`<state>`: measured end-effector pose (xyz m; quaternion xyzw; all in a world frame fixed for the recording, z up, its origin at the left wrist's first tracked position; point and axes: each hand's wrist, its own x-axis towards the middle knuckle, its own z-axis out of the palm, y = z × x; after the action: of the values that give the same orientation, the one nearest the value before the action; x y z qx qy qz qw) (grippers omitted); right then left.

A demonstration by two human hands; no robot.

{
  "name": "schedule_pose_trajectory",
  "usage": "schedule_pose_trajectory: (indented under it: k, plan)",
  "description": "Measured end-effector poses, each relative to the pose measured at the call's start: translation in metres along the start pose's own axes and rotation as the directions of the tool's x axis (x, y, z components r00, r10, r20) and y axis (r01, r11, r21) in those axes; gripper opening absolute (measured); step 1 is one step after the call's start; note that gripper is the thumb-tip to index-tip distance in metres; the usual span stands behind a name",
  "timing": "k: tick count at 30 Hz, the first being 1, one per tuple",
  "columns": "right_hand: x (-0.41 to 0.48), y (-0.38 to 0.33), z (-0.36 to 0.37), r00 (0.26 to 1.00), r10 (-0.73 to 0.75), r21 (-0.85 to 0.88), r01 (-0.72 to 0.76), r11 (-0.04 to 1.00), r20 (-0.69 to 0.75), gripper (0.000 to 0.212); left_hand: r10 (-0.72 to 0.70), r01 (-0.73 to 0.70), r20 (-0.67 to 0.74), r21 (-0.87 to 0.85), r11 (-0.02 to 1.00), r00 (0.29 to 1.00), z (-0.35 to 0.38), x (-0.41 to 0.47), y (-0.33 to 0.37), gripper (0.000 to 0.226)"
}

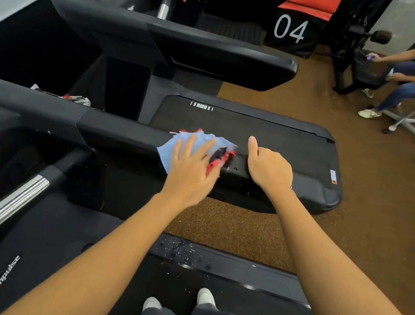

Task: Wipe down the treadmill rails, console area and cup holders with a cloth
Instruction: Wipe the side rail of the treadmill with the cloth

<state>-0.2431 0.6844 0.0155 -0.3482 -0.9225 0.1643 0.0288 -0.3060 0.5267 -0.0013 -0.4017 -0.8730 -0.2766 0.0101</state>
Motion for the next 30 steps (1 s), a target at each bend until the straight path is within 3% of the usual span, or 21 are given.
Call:
schedule_pose_trajectory:
  k: [2,4,6,10,13,17,19,20,21,24,26,30]
  plan:
    - [-0.002,-0.002,-0.001,1.0,0.013,-0.023,-0.013,1.0,0.007,0.04,0.087,-0.087,0.032,-0.014,0.996,0.996,0.008,-0.009,0.014,0.045]
    - [-0.005,-0.003,-0.002,0.998,0.046,0.023,-0.047,0.999,0.037,0.049,0.14,-0.139,0.055,-0.013,0.99,0.989,0.008,-0.013,0.015,0.051]
    - [-0.005,-0.003,-0.003,0.997,0.069,0.065,-0.071,0.995,0.034,0.039,0.145,-0.144,0.079,-0.016,0.989,0.986,0.001,-0.011,0.005,0.056]
    - [0.003,0.005,0.002,1.0,0.005,0.054,-0.003,0.999,-0.028,0.066,0.07,-0.07,0.048,-0.015,0.997,0.996,-0.017,-0.005,-0.019,0.046]
    - [0.003,0.006,0.005,0.999,-0.02,0.017,0.02,1.0,-0.05,0.068,-0.033,0.033,0.012,-0.017,0.999,0.999,-0.018,-0.003,-0.023,0.051]
    - [0.003,0.005,0.004,0.999,0.002,0.029,-0.001,1.0,-0.035,0.067,0.0,-0.002,0.037,0.051,0.999,0.999,0.0,-0.009,-0.003,0.051]
    - [0.0,0.002,0.001,0.999,-0.028,-0.017,0.027,0.999,-0.018,0.051,0.063,-0.067,0.066,0.053,0.996,0.996,0.01,-0.014,0.013,0.052]
    - [-0.003,0.0,-0.001,1.0,0.013,0.024,-0.012,1.0,-0.011,0.037,0.087,-0.09,0.071,0.054,0.994,0.994,0.013,-0.015,0.02,0.055]
    - [-0.005,-0.002,-0.003,0.999,0.047,0.047,-0.048,0.998,0.016,0.036,0.1,-0.105,0.075,0.06,0.993,0.992,0.014,-0.016,0.024,0.056]
    - [-0.003,0.001,-0.001,0.998,0.068,0.053,-0.068,0.996,0.014,0.037,0.125,-0.129,0.083,0.048,0.99,0.989,0.004,-0.017,0.014,0.054]
    - [0.001,0.007,0.002,1.0,0.02,0.057,-0.019,0.998,-0.023,0.062,0.133,-0.136,0.057,0.058,0.989,0.99,-0.005,-0.019,-0.002,0.048]
    - [0.002,0.008,0.005,0.999,-0.01,0.05,0.013,0.999,-0.053,0.069,0.07,-0.067,-0.051,0.063,0.996,0.996,-0.014,-0.024,-0.023,0.041]
